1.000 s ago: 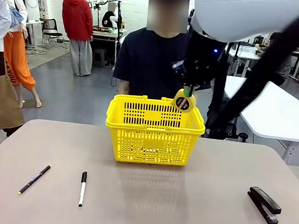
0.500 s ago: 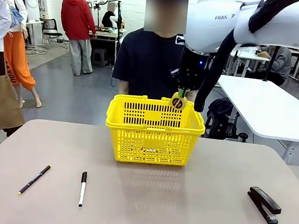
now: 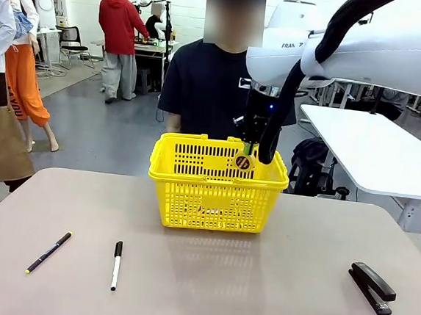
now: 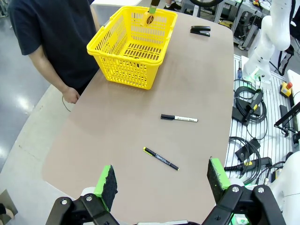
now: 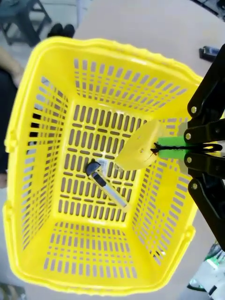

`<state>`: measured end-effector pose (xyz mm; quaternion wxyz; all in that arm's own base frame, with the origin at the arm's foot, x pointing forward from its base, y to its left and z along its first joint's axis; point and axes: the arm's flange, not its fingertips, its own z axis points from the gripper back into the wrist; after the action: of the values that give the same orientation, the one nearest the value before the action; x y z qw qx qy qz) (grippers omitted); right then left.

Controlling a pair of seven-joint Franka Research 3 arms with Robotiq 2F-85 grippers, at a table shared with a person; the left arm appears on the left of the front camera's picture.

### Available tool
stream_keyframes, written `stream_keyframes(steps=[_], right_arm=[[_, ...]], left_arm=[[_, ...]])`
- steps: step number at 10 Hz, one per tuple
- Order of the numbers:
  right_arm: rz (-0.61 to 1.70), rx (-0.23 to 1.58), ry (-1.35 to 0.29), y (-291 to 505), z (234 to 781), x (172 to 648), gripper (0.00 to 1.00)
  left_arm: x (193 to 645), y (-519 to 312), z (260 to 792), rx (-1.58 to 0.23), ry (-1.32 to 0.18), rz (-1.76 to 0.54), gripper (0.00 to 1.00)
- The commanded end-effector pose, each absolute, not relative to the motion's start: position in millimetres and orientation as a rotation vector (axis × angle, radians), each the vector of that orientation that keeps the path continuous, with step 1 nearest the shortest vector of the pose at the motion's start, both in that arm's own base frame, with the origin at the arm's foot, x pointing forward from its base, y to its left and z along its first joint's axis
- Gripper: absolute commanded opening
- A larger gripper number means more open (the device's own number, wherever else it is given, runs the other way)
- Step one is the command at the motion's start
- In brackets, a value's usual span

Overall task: Place the items the person wants into the basket.
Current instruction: Pick up the item the person points to and place it in the Market Basket.

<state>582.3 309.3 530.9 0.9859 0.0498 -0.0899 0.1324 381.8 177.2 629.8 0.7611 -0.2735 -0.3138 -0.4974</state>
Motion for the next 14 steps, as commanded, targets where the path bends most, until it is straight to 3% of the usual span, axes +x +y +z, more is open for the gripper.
stream_keyframes(steps=[1, 5, 9, 10, 11, 12, 13, 14], right_arm=[[0.261, 0.091, -0.211, 304.8, 542.2, 578.6, 0.00], [0.263, 0.096, -0.200, 307.0, 541.5, 579.9, 0.03], [0.294, 0.048, -0.084, 305.2, 492.8, 608.3, 0.03], [0.324, 0.061, -0.078, 306.1, 490.8, 611.5, 0.10], [0.344, 0.072, -0.077, 306.5, 491.9, 611.6, 0.63], [0.354, 0.075, -0.073, 307.8, 492.2, 611.0, 0.70], [0.364, 0.069, -0.066, 310.0, 491.2, 607.3, 1.00], [0.373, 0.067, -0.066, 310.7, 491.8, 603.8, 1.00]], left_arm=[[381.7, 178.3, 630.5, -0.601, -0.708, -1.101, 1.00], [381.7, 178.3, 630.5, -0.601, -0.708, -1.101, 1.00], [381.7, 178.3, 630.5, -0.601, -0.708, -1.101, 1.00], [381.7, 178.3, 630.5, -0.601, -0.708, -1.101, 1.00], [381.7, 178.3, 630.5, -0.601, -0.708, -1.101, 1.00], [381.7, 178.3, 630.5, -0.601, -0.708, -1.101, 1.00], [381.7, 178.3, 630.5, -0.601, -0.708, -1.101, 1.00], [381.7, 178.3, 630.5, -0.601, -0.708, -1.101, 1.00]])
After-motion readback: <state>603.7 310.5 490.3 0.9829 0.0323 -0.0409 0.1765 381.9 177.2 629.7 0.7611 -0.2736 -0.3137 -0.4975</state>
